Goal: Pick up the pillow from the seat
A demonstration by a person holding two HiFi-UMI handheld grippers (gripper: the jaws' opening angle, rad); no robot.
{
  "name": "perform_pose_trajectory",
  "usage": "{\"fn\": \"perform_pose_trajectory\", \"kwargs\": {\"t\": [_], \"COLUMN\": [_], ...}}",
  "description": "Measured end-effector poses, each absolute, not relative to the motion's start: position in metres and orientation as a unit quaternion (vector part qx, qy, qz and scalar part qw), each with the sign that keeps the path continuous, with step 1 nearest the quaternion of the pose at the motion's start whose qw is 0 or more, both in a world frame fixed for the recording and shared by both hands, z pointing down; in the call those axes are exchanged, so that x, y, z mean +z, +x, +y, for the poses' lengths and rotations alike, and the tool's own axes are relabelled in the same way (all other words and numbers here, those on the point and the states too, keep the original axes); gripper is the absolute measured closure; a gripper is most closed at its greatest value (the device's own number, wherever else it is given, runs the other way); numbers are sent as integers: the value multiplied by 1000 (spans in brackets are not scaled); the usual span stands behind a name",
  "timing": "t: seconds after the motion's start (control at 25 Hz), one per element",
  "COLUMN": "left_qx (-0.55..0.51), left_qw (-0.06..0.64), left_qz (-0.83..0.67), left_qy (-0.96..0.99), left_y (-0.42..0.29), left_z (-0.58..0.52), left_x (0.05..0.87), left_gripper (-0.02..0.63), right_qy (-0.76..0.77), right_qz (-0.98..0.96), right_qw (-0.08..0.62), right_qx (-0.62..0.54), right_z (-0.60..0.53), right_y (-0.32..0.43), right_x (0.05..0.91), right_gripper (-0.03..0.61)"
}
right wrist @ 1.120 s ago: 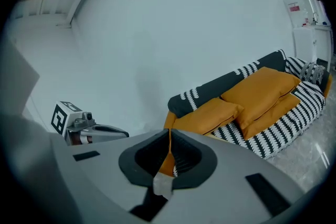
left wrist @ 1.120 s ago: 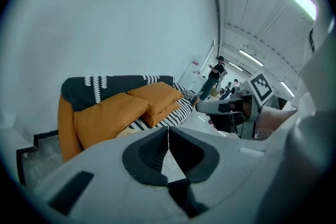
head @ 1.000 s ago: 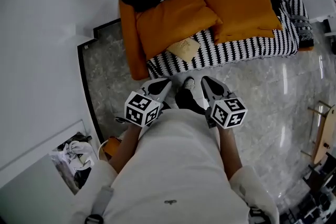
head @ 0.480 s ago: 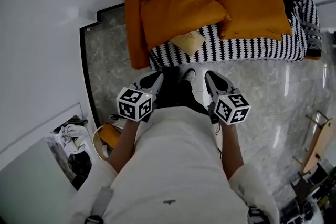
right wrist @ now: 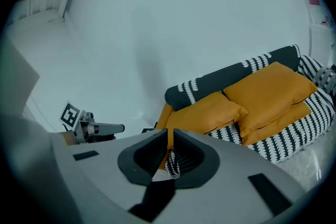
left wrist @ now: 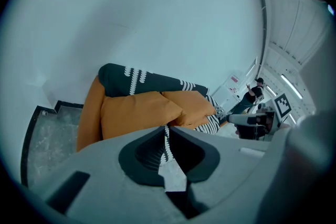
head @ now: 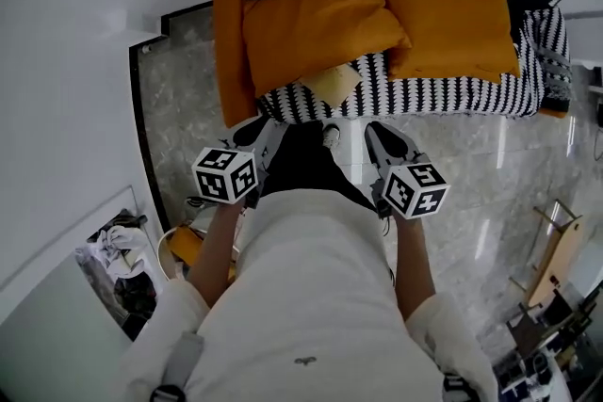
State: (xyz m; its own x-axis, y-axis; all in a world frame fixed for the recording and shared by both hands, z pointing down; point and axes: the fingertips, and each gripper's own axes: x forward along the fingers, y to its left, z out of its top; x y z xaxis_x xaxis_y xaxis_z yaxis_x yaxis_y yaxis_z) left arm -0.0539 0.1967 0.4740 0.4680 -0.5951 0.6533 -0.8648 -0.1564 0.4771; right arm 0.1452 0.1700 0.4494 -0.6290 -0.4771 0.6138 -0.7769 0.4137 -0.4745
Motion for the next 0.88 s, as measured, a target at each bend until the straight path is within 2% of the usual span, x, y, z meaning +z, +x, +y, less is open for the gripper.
{"fn": "perform_pose_trajectory", "kwargs": {"t": [0.08,0.28,0.64,0.76,0.88], "left_qx": [154,151,150,154,160], "left_qw": [436,461,492,503,511], "left_qz": [-492,-492,-483,-478,-469], "left_qy": [737,723,709,703,702], "left_y": [-59,-74,-104,-115,-127], "left_z": [182,150,92,74,59], "left_x": [481,500,530,540,550], "left_gripper": [590,501,465,449,435], "right_qy": [378,371,361,356,351], "right_qz": [-818,-816,-807,-804,-801], "right_qw": [205,230,259,267,276], "right_qx": [382,378,388,395,399], "right_z": [156,120,54,32,14], "right_y": [143,130,99,86,74], "right_x": [451,457,469,474,481], "right_gripper": [569,569,564,499,484]}}
